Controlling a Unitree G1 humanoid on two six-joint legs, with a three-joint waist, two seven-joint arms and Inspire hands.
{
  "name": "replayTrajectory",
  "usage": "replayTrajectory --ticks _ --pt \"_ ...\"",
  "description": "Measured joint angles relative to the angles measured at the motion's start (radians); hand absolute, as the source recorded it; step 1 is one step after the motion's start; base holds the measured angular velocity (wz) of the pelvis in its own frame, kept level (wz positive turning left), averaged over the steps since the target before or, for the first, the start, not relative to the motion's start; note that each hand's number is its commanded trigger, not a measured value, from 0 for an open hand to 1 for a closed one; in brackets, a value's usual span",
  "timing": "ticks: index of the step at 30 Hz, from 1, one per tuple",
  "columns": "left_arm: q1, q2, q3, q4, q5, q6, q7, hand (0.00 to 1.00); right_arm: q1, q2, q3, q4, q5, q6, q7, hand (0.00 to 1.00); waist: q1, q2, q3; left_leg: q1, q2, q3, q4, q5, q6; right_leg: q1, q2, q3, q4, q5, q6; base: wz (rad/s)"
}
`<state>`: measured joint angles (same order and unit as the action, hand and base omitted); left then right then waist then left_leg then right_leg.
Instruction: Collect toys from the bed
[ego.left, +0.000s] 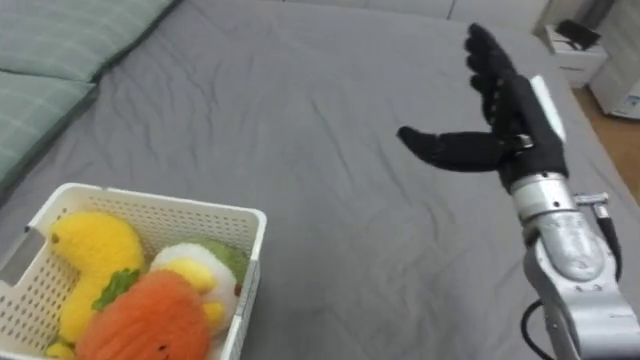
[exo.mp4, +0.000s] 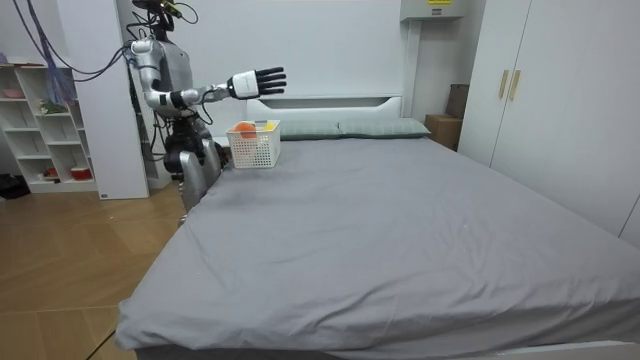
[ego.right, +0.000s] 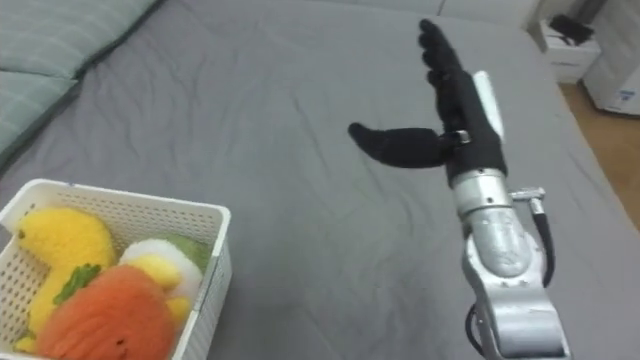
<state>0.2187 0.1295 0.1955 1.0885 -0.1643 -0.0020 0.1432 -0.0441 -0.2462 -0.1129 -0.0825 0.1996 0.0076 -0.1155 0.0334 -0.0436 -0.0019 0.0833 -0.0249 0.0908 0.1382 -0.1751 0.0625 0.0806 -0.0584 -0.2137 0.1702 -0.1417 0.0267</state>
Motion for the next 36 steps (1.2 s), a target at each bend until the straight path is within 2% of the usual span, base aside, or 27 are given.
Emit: replayTrajectory --ticks 4,7,9,13,17,21,23,28,33,35,36 --pt "0.011 0.001 0.012 0.0 0.001 0.001 0.002 0.0 0.04 0.006 -0.08 0.044 0.061 -0.004 -0.052 0.0 -0.021 -0.007 0.0019 -0.001 0.003 0.023 -0.002 -0.001 0.0 -0.013 0.004 0.019 0.0 0.004 -0.003 -0.17" --pt "0.015 0.003 0.016 -0.001 -0.001 0.005 0.014 0.0 0.071 0.008 -0.109 0.079 0.194 -0.003 -0.093 0.0 -0.049 -0.013 0.0049 -0.002 0.004 0.025 -0.002 -0.001 0.0 -0.016 0.006 0.028 0.0 0.004 -0.002 0.0" --pt "0.016 0.002 0.016 0.002 -0.015 0.019 0.039 0.0 0.085 0.008 -0.128 0.112 0.286 -0.005 -0.128 0.0 -0.064 -0.012 0.0047 -0.001 0.006 0.035 -0.002 -0.002 -0.001 -0.02 0.01 0.047 -0.001 0.005 -0.002 -0.12" --pt "0.029 0.001 0.016 -0.001 -0.023 0.023 0.054 0.0 0.136 0.008 -0.175 0.143 0.4 -0.006 -0.178 0.0 -0.078 -0.011 0.0053 -0.002 0.01 0.047 -0.004 -0.003 -0.003 -0.029 0.014 0.059 0.001 0.006 -0.004 -0.12" --pt "0.037 -0.001 0.019 -0.018 -0.024 0.047 0.068 0.0 0.145 0.01 -0.244 0.273 0.522 -0.007 -0.238 0.0 -0.09 -0.004 0.0075 -0.001 0.013 0.058 -0.004 -0.004 -0.005 -0.032 0.018 0.07 0.001 0.007 -0.005 -0.07" --pt "0.046 -0.002 0.025 -0.017 -0.028 0.049 0.067 0.0 0.165 0.012 -0.254 0.436 0.527 -0.016 -0.25 0.0 -0.105 0.0 0.006 0.001 0.015 0.063 -0.004 -0.005 -0.006 -0.031 0.02 0.076 0.0 0.008 -0.007 -0.01" --pt "0.048 -0.002 0.024 -0.019 -0.03 0.053 0.067 0.0 0.189 0.017 -0.253 0.478 0.578 -0.018 -0.261 0.0 -0.108 0.002 0.0068 0.0 0.016 0.065 -0.003 -0.005 -0.006 -0.031 0.021 0.078 0.0 0.008 -0.008 -0.02" --pt "0.06 -0.004 0.038 -0.038 -0.041 0.06 0.066 0.0 0.206 0.037 -0.279 0.717 0.658 -0.028 -0.283 0.0 -0.111 0.003 0.0053 0.0 0.017 0.064 -0.003 -0.007 -0.008 -0.031 0.023 0.083 -0.002 0.007 -0.009 -0.01" --pt "0.066 -0.011 0.037 -0.03 -0.041 0.061 0.064 0.0 0.242 0.056 -0.278 0.936 0.657 -0.03 -0.262 0.0 -0.112 0.017 -0.0018 0.002 0.016 0.066 -0.002 -0.007 -0.009 -0.03 0.024 0.085 -0.002 0.002 -0.008 -0.01" --pt "0.066 -0.016 0.04 -0.03 -0.04 0.061 0.063 0.0 0.241 0.06 -0.278 1.035 0.626 -0.03 -0.239 0.0 -0.109 0.02 -0.0002 0.011 0.016 0.066 -0.003 -0.007 -0.009 -0.028 0.024 0.086 -0.002 0.0 -0.009 0.0" --pt "0.068 -0.019 0.045 -0.027 -0.039 0.061 0.062 0.0 0.242 0.063 -0.269 1.093 0.578 -0.029 -0.228 0.0 -0.107 0.019 0.0039 0.016 0.015 0.065 -0.004 -0.008 -0.011 -0.028 0.023 0.089 -0.001 -0.007 -0.009 0.0"
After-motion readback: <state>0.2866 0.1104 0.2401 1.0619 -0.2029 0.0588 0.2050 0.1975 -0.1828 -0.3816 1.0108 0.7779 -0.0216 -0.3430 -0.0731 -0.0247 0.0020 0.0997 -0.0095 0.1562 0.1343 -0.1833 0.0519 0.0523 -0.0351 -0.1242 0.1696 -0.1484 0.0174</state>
